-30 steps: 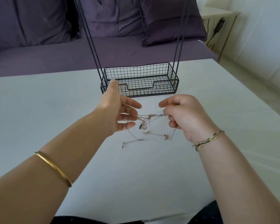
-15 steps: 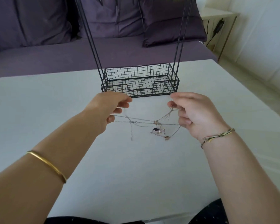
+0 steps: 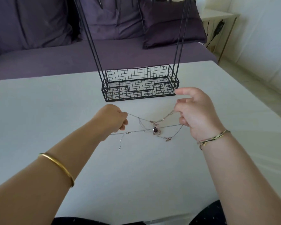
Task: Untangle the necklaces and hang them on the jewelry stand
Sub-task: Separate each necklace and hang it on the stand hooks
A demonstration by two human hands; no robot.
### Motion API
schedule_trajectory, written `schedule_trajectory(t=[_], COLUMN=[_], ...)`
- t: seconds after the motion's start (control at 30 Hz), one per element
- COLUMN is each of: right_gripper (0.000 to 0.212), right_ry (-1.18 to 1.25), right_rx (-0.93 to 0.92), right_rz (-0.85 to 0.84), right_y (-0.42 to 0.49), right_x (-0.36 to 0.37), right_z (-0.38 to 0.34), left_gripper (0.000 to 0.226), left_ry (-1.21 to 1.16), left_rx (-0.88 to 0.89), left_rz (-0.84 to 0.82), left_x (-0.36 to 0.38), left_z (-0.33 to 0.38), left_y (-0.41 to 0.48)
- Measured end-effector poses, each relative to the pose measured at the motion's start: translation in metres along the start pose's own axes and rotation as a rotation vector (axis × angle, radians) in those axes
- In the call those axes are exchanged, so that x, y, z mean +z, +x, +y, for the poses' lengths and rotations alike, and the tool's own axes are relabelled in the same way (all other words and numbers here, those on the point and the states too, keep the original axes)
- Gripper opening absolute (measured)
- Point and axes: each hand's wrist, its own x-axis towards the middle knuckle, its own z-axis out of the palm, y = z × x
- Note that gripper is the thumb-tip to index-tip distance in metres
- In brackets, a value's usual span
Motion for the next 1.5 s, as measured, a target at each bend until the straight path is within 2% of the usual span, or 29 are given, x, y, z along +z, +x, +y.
schedule_trajectory(t=[0.13,0.23,0.27,0.37,0.47,0.57,0.73,0.9,0.97,1.03,1.07,1.2,1.3,1.5], right_gripper=[0.047,0.029,0.019,0.018,0.020,0.025,0.027,0.023,0.020,0.018,0.019,0.019,0.016,0.011], right_ry=[-0.416,-0.624,-0.655,-0.561,-0.262,-0.116,-0.120,-0.137,-0.133,-0.114,-0.103,-0.081,-0.162,-0.491], right_rx=[-0.096,-0.061,-0.048,-0.001,0.113,0.177,0.176,0.092,0.067,0.044,0.035,0.019,-0.014,-0.097], right_rz=[-0.019,-0.139,-0.167,-0.207,-0.143,-0.109,-0.188,-0.246,-0.275,-0.303,-0.312,-0.327,-0.292,-0.182], right_y=[-0.001,-0.003,-0.004,-0.011,-0.019,-0.027,-0.044,-0.056,-0.057,-0.056,-0.055,-0.051,-0.047,-0.033], right_x=[-0.004,-0.006,-0.006,-0.005,-0.006,-0.011,-0.013,-0.005,-0.004,-0.004,-0.004,-0.010,-0.018,-0.028], right_z=[0.010,0.015,0.015,0.014,0.009,0.006,0.004,-0.001,-0.004,-0.007,-0.008,-0.012,-0.010,0.001], left_gripper=[0.030,0.026,0.025,0.025,0.026,0.028,0.025,0.006,0.028,0.047,0.047,0.014,0.018,0.023], left_ry=[-0.604,-0.910,-0.986,-1.107,-1.031,-0.730,-0.051,0.284,0.419,0.288,0.176,0.017,-0.017,-0.059], left_rx=[-0.343,-0.443,-0.466,-0.491,-0.464,-0.376,-0.172,-0.045,0.084,0.187,0.225,0.258,0.257,0.292], left_rz=[-0.130,-0.127,-0.114,-0.090,-0.061,-0.040,-0.170,-0.303,-0.247,-0.196,-0.183,-0.115,-0.035,0.141], left_x=[-0.003,-0.006,-0.006,-0.004,0.001,0.007,0.020,0.025,0.029,0.034,0.037,0.047,0.045,0.039], left_z=[0.000,-0.003,-0.004,-0.006,-0.006,-0.006,-0.013,0.000,0.004,0.008,0.011,0.023,0.025,0.023], left_y=[0.001,0.003,0.001,-0.003,-0.008,-0.017,-0.034,-0.045,-0.044,-0.041,-0.041,-0.032,-0.025,-0.016])
